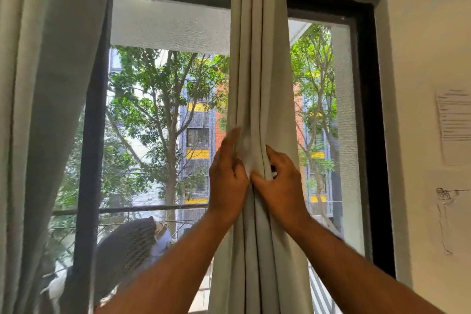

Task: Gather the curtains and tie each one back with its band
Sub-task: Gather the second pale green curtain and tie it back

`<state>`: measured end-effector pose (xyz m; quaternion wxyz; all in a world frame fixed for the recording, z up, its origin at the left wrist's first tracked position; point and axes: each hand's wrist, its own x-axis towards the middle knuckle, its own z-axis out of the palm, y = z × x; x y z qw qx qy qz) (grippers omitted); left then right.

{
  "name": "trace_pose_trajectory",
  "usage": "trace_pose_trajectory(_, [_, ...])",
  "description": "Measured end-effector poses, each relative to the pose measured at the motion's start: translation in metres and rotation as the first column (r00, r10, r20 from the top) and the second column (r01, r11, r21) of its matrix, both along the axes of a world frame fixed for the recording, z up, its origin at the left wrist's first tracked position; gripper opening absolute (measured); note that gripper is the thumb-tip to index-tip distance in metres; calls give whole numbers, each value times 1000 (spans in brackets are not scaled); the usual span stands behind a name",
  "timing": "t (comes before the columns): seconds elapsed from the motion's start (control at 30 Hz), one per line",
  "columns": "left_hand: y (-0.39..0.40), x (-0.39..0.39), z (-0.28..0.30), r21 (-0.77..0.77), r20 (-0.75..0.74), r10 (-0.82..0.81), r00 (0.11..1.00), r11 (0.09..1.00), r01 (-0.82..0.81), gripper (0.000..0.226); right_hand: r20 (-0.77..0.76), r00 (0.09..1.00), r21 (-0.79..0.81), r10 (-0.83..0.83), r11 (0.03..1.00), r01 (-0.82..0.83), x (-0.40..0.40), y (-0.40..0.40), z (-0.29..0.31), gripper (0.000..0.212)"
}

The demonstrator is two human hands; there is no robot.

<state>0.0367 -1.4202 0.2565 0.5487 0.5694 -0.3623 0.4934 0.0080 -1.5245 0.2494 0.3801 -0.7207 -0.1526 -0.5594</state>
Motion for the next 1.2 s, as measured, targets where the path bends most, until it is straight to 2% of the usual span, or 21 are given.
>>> trace_pose_trajectory(0.07, [12, 2, 1, 28, 86, 161, 983, 986, -164, 54, -6, 997, -1, -81, 997, 81, 0, -3, -8, 54])
trace_pose_trajectory(0.13, [33, 9, 3, 10, 89, 254, 963, 967, -256, 46, -8, 995, 81, -104, 991, 105, -6, -15, -9, 50])
trace_pose_trajectory(0.23, [66, 20, 5, -36, 35, 320, 947, 947, -319, 26, 20, 983, 207, -184, 962, 176, -22, -42, -6, 46])
trace_pose_trajectory(0.3, [64, 17, -2, -12, 32, 324, 946, 946, -324, 28, 15, 979, 234, -205, 952, 196, -28, -41, -7, 48])
trace_pose_trajectory(0.37, [43, 6, -12, 37, 66, 255, 965, 965, -258, 35, -2, 991, 187, -135, 973, 133, -29, -14, -8, 40])
trace_pose_trajectory(0.43, [24, -8, -20, 71, 63, 146, 987, 986, -151, 44, 1, 997, 28, -74, 997, 74, -28, 18, -10, 38])
trace_pose_trajectory(0.47, [20, -13, -22, 51, 31, 103, 994, 993, -105, 49, -3, 998, -37, -59, 998, 59, -27, 27, -10, 38])
trace_pose_trajectory(0.53, [21, -18, -22, -33, -78, -26, 997, 999, 24, 57, -42, 999, -61, -32, 998, 30, -28, 30, -9, 40])
trace_pose_trajectory(0.6, [28, -22, -23, -110, -166, -219, 962, 973, 202, 61, -53, 998, -65, -31, 998, 27, -35, 28, -14, 43])
trace_pose_trajectory(0.67, [30, -31, -22, -148, -227, -336, 914, 940, 308, 46, -55, 998, -54, 27, 998, -30, -43, 30, -24, 47])
trace_pose_trajectory(0.73, [26, -40, -21, -212, -282, -441, 852, 895, 393, 30, -66, 991, -33, 120, 992, -122, -45, 35, -33, 53])
trace_pose_trajectory(0.83, [25, -46, -19, -273, -361, -517, 776, 854, 442, 35, -32, 990, 13, 140, 990, -140, -42, 37, -39, 58])
trace_pose_trajectory(0.9, [25, -46, -15, -242, -406, -483, 776, 875, 419, 27, -45, 993, 6, 107, 994, -107, -40, 35, -41, 60])
trace_pose_trajectory(0.97, [23, -46, -9, -100, -399, -358, 844, 932, 348, 21, -95, 988, -31, 125, 991, -128, -38, 34, -45, 66])
trace_pose_trajectory(1.03, [18, -45, -3, 58, -397, -199, 896, 969, 241, 36, -114, 977, -61, 182, 980, -190, -38, 36, -50, 64])
trace_pose_trajectory(1.1, [12, -40, 1, 83, -388, -117, 914, 983, 161, 42, -86, 974, -91, 208, 972, -215, -36, 35, -53, 63])
trace_pose_trajectory(1.2, [7, -33, -1, 50, -395, -88, 914, 992, 117, 35, -120, 977, -129, 174, 974, -189, -26, 24, -62, 75])
